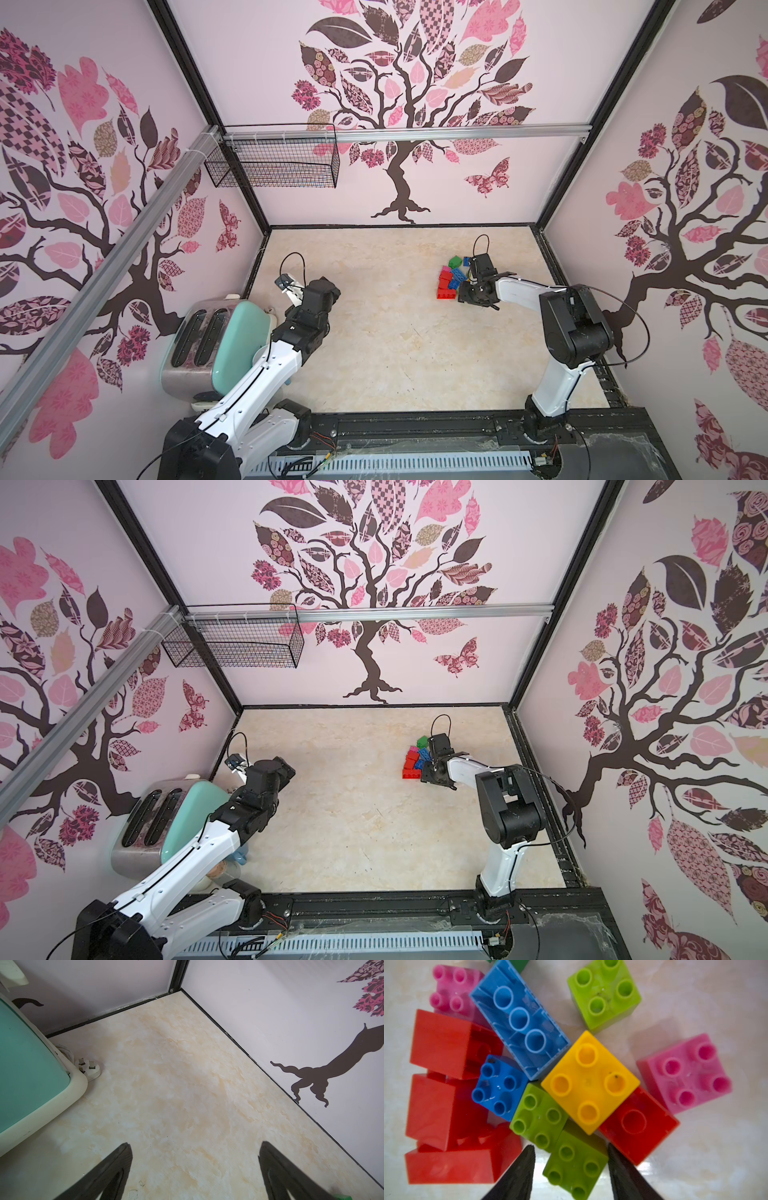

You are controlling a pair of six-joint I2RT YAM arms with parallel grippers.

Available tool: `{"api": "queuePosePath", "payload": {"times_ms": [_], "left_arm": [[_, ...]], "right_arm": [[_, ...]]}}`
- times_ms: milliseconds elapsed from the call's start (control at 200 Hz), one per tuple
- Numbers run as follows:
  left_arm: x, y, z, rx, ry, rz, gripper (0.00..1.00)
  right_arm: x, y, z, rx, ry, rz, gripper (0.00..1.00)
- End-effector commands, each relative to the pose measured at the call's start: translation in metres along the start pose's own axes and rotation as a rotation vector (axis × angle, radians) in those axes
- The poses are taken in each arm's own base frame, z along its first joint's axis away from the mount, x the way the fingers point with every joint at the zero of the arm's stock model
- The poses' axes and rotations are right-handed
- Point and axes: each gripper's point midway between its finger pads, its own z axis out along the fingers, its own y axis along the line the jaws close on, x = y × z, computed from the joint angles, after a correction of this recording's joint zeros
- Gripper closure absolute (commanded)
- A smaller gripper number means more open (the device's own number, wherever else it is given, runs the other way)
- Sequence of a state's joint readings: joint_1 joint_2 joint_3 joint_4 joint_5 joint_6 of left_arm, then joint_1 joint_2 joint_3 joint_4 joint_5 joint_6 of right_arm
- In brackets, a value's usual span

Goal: Assemble the number 4 with lego
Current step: Pick up the lego brick from the center of the board.

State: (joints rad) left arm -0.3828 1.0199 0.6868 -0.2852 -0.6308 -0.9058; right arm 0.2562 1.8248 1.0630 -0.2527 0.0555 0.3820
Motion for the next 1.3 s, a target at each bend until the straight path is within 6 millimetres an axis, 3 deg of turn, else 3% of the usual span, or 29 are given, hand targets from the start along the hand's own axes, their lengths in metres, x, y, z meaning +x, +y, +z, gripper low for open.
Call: {"api": "queuePosePath", "payload": {"times_ms": [0, 175, 470, 650, 765, 1076, 1291], "left_arm": [[0.008, 0.008, 0.004, -0.014, 0.011, 0.030, 0.02], [0.008, 0.008, 0.003, -0.013, 0.015, 0.040, 0.02], [0.011, 0.006, 0.004, -0.008, 0.033, 0.079, 0.02], [0.021, -0.008, 0.009, 0.018, 0.106, 0.155, 0.02], [0.028, -0.016, 0.013, 0.024, 0.155, 0.191, 0.02], [0.045, -0.038, 0.013, 0.138, 0.242, 0.209, 0.02], [0.045, -0.040, 0.013, 0.152, 0.241, 0.222, 0.02]], "right_arm": [[0.003, -0.014, 0.008, 0.090, 0.021, -0.024, 0.39], [0.005, -0.016, 0.007, 0.103, 0.021, -0.027, 0.46], [-0.008, -0.013, -0.014, 0.096, -0.018, -0.078, 0.72], [-0.024, 0.012, -0.040, -0.023, -0.063, -0.083, 0.87], [-0.033, 0.023, -0.039, -0.065, -0.074, -0.059, 1.00], [-0.050, 0.027, -0.020, -0.008, -0.088, -0.053, 1.00], [-0.036, 0.025, -0.005, 0.008, -0.028, -0.062, 1.00]]}}
